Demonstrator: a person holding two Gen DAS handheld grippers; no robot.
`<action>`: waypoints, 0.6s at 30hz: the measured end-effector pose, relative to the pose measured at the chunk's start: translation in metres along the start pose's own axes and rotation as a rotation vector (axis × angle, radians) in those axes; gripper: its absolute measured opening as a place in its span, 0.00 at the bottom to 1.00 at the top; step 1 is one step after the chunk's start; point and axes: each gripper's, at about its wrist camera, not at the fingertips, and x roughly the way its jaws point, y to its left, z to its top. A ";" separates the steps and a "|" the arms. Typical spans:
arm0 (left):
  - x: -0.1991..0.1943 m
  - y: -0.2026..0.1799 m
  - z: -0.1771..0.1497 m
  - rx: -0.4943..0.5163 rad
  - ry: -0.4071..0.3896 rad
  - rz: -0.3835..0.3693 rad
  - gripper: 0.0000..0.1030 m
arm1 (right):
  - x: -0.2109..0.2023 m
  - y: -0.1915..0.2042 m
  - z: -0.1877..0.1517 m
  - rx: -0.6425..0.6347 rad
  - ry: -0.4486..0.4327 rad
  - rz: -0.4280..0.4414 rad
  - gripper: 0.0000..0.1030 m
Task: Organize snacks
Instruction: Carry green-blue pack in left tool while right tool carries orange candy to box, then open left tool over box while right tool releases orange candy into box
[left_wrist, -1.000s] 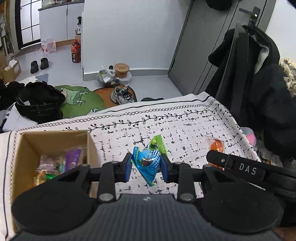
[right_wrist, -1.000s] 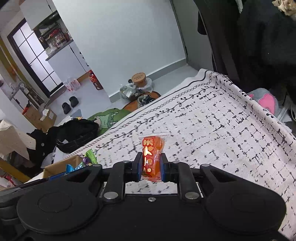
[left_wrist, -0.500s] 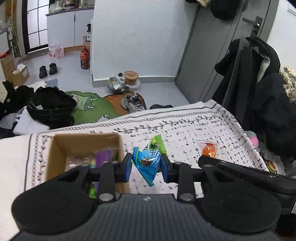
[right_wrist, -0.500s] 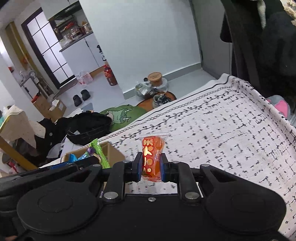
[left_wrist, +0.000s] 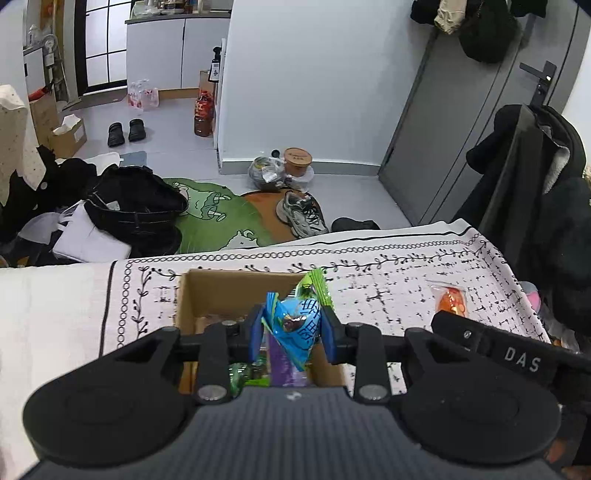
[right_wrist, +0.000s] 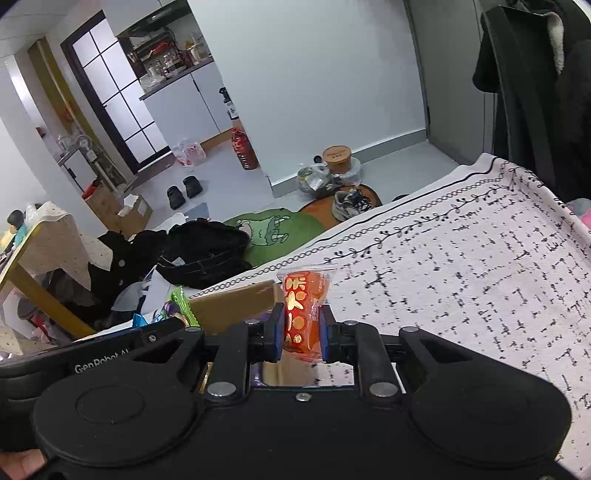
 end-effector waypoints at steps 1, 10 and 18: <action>0.001 0.005 0.000 -0.004 0.002 0.004 0.30 | 0.001 0.002 0.000 -0.002 0.002 0.002 0.18; 0.015 0.026 -0.005 -0.041 0.028 0.016 0.30 | 0.020 0.020 -0.006 -0.015 0.029 0.018 0.18; 0.034 0.034 -0.009 -0.064 0.054 0.036 0.34 | 0.034 0.031 -0.006 -0.011 0.043 0.028 0.18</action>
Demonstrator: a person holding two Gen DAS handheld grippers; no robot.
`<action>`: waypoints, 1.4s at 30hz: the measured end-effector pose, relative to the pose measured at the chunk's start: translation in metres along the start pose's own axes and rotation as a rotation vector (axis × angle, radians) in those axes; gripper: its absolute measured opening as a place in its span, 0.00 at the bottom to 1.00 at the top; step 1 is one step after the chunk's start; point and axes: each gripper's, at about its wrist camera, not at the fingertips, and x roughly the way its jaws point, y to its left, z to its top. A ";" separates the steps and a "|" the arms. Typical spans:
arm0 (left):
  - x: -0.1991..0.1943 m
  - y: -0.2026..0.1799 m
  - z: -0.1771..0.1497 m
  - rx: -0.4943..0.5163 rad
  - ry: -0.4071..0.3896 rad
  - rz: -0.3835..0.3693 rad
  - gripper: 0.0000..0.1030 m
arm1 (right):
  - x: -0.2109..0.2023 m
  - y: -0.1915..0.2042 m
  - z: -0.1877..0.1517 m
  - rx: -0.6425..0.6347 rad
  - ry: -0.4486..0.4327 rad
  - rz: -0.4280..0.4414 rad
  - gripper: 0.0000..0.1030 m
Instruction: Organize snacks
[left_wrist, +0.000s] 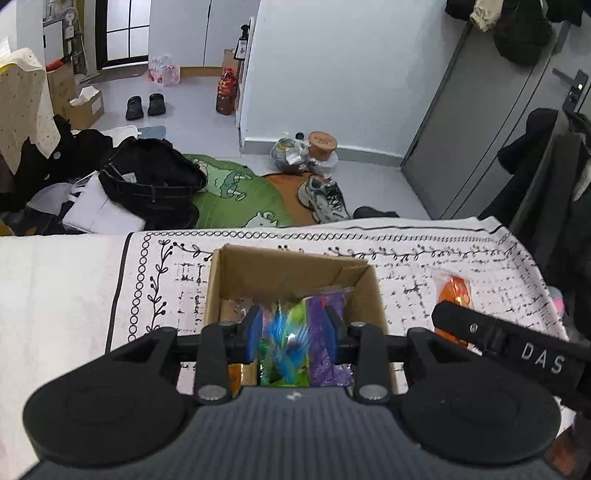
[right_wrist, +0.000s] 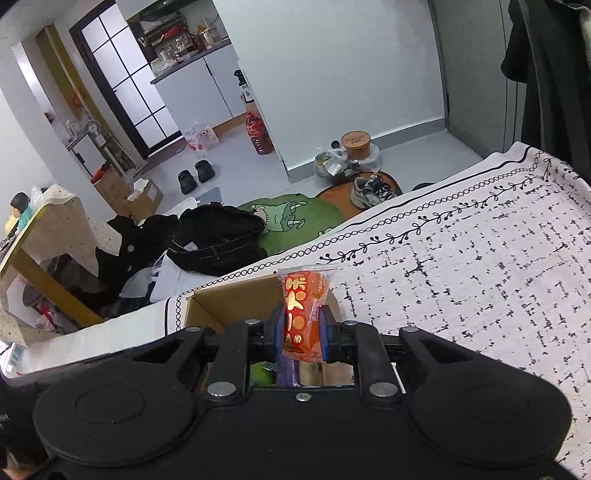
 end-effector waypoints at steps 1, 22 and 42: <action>0.001 0.000 0.000 0.004 0.005 0.004 0.34 | 0.001 0.001 0.000 0.001 0.001 0.003 0.18; -0.002 0.009 0.002 -0.031 0.026 0.009 0.75 | -0.005 -0.008 0.011 0.085 -0.028 0.103 0.41; -0.033 -0.057 -0.011 0.101 0.049 -0.049 0.88 | -0.065 -0.076 -0.005 0.149 -0.065 -0.008 0.60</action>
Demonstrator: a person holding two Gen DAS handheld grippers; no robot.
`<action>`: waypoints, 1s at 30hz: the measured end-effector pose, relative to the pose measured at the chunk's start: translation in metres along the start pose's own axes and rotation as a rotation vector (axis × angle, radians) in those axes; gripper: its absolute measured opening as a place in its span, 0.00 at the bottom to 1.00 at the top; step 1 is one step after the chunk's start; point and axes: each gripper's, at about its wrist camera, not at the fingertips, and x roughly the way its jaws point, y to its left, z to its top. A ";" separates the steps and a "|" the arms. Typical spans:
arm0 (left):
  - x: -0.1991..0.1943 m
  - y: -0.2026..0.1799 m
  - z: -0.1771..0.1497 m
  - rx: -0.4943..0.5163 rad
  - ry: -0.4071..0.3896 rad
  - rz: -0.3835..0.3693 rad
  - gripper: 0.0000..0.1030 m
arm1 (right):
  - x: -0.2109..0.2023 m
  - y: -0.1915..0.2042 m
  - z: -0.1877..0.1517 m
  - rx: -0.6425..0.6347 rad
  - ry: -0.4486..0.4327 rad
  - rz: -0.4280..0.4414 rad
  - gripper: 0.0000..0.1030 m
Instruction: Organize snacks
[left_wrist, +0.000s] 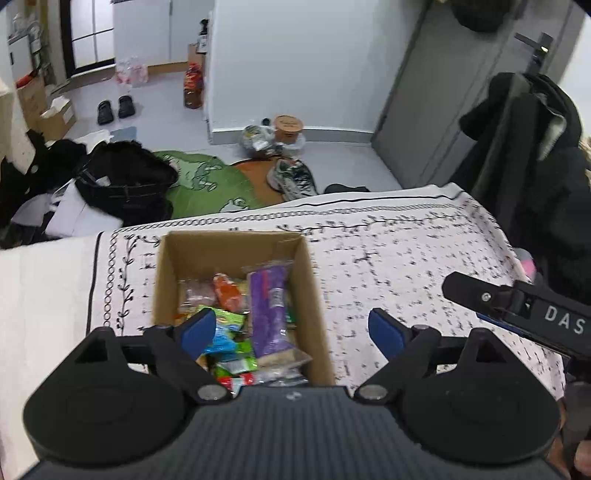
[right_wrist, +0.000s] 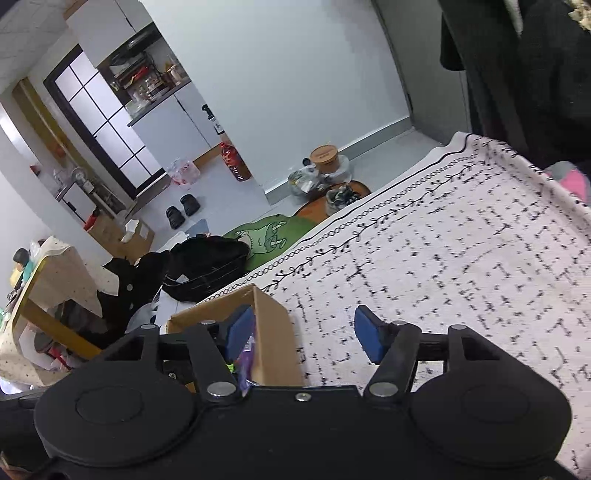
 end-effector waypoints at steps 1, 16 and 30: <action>-0.003 -0.004 -0.001 0.009 -0.003 -0.004 0.89 | -0.003 -0.002 -0.001 0.002 -0.003 -0.001 0.60; -0.045 -0.019 -0.015 0.049 -0.029 -0.019 0.98 | -0.049 -0.018 -0.009 0.008 -0.068 -0.074 0.86; -0.079 -0.025 -0.046 0.092 -0.045 -0.046 1.00 | -0.092 -0.015 -0.033 -0.016 -0.116 -0.167 1.00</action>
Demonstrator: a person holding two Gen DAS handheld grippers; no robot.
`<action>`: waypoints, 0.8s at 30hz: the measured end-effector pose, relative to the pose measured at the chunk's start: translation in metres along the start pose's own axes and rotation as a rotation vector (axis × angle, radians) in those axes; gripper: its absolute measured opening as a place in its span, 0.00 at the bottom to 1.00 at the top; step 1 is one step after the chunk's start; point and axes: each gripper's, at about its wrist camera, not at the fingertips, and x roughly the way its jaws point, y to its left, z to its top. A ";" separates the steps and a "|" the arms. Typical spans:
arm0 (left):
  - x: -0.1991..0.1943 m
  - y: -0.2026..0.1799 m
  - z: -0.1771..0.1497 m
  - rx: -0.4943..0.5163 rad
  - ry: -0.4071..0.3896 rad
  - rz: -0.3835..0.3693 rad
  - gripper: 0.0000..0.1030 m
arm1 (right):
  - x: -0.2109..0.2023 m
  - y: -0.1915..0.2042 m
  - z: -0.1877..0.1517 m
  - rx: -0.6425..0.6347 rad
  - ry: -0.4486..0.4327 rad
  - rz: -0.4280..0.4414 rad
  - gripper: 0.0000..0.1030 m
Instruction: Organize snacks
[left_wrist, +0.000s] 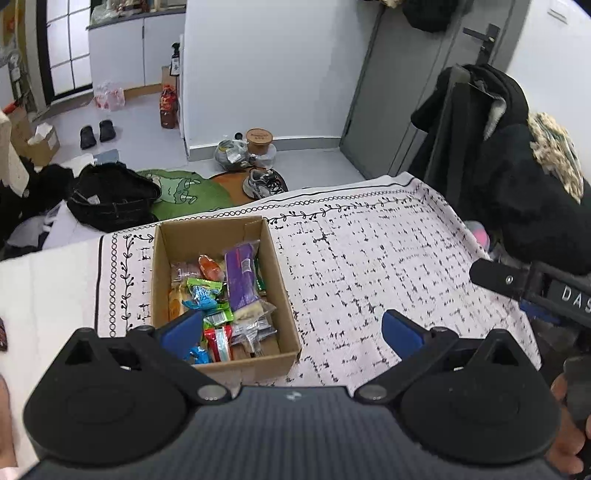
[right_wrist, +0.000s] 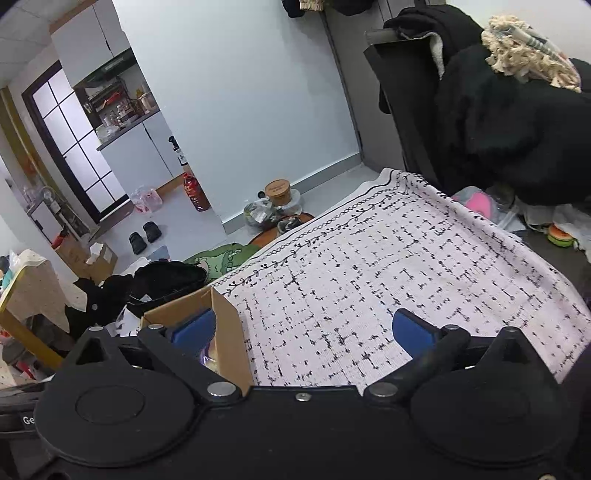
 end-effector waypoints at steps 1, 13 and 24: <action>-0.003 -0.001 -0.002 0.009 -0.004 0.001 1.00 | -0.003 0.000 -0.002 -0.006 -0.003 -0.006 1.00; -0.032 -0.009 -0.018 0.099 -0.037 -0.018 1.00 | -0.034 -0.003 -0.022 -0.032 -0.022 -0.070 1.00; -0.049 -0.006 -0.032 0.135 -0.046 -0.023 1.00 | -0.050 -0.001 -0.038 -0.005 -0.032 -0.096 1.00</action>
